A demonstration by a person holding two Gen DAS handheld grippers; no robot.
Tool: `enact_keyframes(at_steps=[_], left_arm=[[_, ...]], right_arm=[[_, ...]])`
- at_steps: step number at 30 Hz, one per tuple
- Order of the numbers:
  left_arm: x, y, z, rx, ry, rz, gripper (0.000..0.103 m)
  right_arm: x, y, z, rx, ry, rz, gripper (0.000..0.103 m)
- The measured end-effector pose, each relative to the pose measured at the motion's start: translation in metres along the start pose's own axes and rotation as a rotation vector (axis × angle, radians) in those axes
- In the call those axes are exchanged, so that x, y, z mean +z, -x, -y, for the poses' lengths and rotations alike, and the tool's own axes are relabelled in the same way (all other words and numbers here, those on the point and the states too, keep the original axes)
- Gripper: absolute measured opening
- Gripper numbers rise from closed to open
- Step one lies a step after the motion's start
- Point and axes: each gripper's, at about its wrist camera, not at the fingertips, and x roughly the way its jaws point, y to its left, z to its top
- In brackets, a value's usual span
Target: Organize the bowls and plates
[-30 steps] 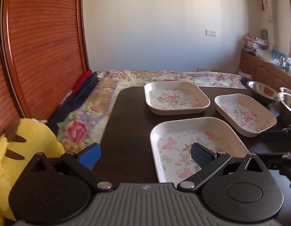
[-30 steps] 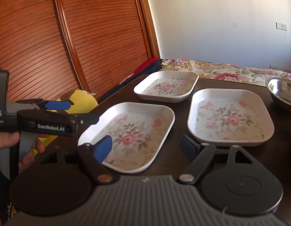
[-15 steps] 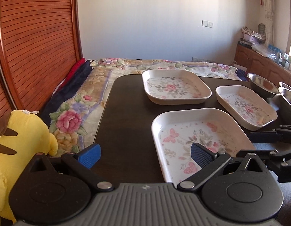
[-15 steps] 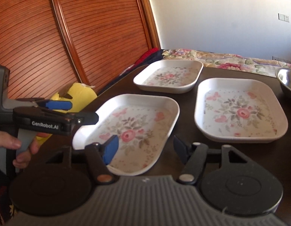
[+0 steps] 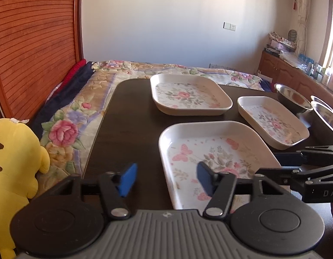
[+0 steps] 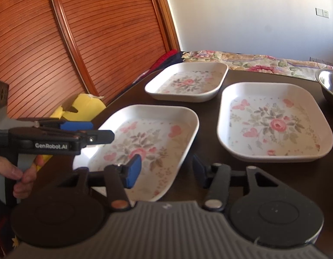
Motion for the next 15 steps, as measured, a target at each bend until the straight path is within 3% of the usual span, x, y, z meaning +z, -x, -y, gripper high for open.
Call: enact_keyframes(at_steps=[6, 11, 15], left_arm=[[-0.002, -0.0027, -0.0007, 0.026, 0.011, -0.009, 0.041], [-0.0034, 0.0002, -0.0016, 0.006, 0.025, -0.008, 0.019], [-0.0061, 0.0023, 0.0017, 0.0, 0.025, 0.0, 0.013]], right_arm=[[0.0018, -0.0019, 0.002, -0.002, -0.005, 0.002, 0.045], [0.0017, -0.0021, 0.0054, -0.005, -0.009, 0.003, 0.033], [0.0013, -0.0014, 0.0061, -0.006, -0.012, 0.002, 0.028]])
